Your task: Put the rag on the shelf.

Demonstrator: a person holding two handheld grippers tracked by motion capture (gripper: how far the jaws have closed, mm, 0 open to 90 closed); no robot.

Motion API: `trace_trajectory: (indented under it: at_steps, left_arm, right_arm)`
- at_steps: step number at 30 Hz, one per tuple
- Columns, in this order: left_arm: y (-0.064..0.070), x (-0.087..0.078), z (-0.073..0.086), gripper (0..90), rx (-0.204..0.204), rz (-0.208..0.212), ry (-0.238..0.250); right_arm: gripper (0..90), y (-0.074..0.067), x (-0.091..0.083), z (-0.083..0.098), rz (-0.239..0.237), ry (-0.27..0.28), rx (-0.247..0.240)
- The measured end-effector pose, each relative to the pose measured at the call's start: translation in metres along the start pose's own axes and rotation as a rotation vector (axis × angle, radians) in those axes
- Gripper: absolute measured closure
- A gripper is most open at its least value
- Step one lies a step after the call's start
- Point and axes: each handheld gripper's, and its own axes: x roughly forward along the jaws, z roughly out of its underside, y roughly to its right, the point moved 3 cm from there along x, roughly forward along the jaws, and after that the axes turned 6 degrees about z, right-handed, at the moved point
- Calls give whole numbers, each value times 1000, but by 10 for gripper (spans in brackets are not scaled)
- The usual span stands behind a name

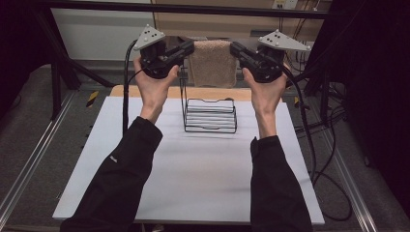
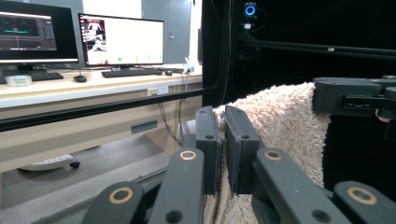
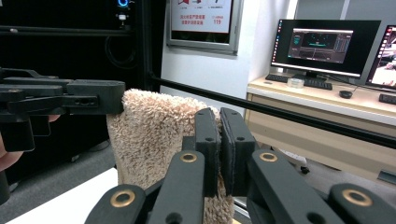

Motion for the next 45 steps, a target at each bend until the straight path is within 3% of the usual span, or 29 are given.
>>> trace_trajectory:
  at_steps: [9, 13, 24, 37, 45]
  left_arm:
    - [-4, 4, 2, 843, -13, 16, 8]
    - [-7, 5, 2, 843, 10, -2, 11]
    - [-20, 20, 4, 844, 19, -23, -4]
    - [-32, 32, 11, 843, 21, -33, 12]
    - [-33, 37, 22, 843, 23, -24, -10]
  right_arm:
    - [866, 5, 8, 0, 7, 1, 2]
    - [866, 6, 11, 0, 5, 1, -5]
    - [866, 15, 32, 4, 18, -10, -2]
    - [866, 23, 49, 10, 20, -5, 6]
    - [866, 27, 53, 20, 27, -21, -2]
